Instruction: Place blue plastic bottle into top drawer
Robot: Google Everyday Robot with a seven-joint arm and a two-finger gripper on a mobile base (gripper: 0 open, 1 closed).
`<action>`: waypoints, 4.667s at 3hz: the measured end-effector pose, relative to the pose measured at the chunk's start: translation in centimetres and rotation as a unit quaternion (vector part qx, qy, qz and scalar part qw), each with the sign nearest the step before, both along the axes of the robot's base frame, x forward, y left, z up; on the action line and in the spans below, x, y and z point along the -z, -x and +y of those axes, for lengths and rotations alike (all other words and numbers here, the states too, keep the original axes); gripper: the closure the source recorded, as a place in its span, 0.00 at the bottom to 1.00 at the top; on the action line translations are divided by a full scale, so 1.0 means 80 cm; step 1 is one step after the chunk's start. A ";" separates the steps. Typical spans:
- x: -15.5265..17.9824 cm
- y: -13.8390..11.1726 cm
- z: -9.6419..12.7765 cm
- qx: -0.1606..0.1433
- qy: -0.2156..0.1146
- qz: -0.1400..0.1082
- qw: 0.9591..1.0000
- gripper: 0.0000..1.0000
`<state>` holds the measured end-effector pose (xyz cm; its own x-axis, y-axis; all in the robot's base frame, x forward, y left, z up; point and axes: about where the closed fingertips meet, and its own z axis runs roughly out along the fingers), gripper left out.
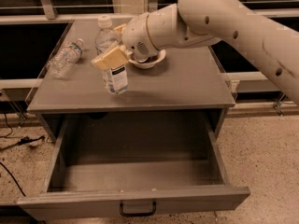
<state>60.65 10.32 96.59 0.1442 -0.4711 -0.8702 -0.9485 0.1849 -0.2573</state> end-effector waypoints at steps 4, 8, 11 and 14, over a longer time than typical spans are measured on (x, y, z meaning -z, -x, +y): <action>-0.022 0.112 -0.049 0.021 -0.007 -0.044 0.999 1.00; 0.077 0.188 -0.050 0.040 -0.048 -0.011 0.998 1.00; 0.169 0.172 -0.044 0.020 -0.019 -0.041 0.999 1.00; 0.245 0.178 -0.046 0.007 -0.002 -0.025 1.000 1.00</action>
Offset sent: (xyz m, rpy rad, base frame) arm -0.0807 -0.0490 0.0462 -0.0346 -0.0476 -0.0797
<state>46.41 6.66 76.98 0.1814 -0.4699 -0.8639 -0.9313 0.2001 -0.3044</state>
